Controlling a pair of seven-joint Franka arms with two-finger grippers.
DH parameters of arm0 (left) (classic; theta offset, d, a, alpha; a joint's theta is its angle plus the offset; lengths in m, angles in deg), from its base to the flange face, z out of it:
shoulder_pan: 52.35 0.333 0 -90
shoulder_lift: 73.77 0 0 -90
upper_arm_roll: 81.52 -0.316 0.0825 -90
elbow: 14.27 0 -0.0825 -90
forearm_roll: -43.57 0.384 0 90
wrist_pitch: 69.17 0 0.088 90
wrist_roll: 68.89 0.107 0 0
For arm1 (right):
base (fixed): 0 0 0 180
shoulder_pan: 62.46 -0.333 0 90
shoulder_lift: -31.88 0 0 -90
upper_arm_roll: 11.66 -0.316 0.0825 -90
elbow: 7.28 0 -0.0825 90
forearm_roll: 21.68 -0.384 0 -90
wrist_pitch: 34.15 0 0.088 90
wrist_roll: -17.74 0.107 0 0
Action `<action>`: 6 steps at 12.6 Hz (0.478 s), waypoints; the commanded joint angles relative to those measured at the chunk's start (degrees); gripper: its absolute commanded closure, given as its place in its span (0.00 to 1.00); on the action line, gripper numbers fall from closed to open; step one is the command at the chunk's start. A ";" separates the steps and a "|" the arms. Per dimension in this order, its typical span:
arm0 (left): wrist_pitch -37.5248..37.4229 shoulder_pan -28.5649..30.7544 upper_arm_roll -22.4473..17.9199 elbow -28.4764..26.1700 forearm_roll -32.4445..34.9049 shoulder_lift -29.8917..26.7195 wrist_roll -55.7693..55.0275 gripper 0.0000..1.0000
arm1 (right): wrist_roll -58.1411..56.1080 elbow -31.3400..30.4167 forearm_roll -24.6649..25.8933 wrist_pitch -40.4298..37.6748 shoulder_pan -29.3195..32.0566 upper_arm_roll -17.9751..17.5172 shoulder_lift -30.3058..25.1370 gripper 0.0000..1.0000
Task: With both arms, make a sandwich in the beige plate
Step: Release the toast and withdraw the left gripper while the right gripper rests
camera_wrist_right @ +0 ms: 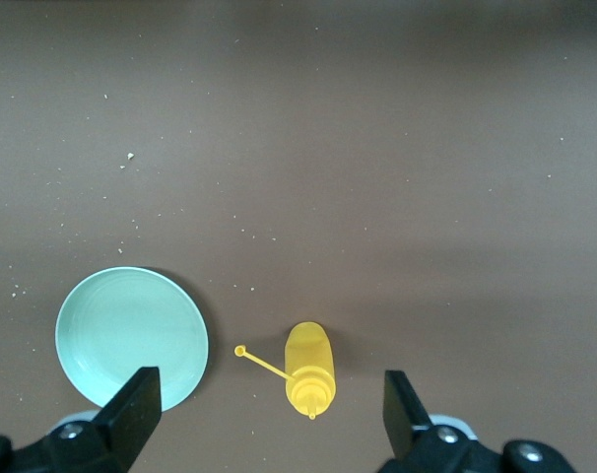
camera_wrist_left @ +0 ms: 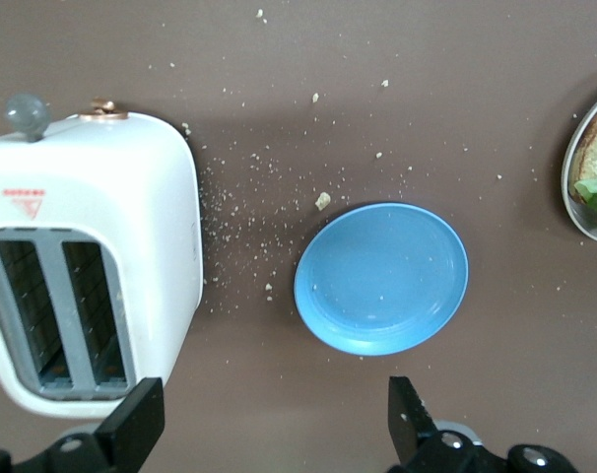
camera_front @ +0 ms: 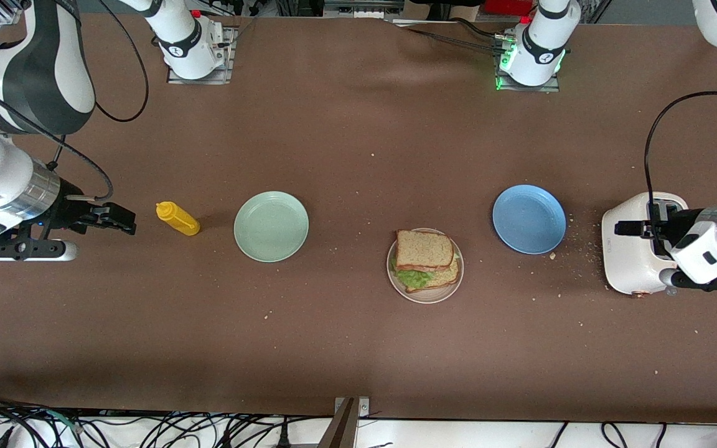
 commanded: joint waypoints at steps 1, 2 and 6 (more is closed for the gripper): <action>-2.91 -0.46 0.61 -1.38 2.14 -2.76 -3.26 0.00 | -0.14 -0.25 -1.02 -0.77 0.00 -0.11 -0.75 0.00; -3.89 -0.63 0.79 -1.38 2.22 -3.12 -3.71 0.00 | -0.14 -0.16 -1.02 -0.77 0.00 -0.11 -0.75 0.00; -3.29 -0.90 2.11 -3.22 2.40 -7.77 -11.35 0.00 | -0.14 -0.25 -1.02 -0.77 -0.09 -0.11 -0.75 0.00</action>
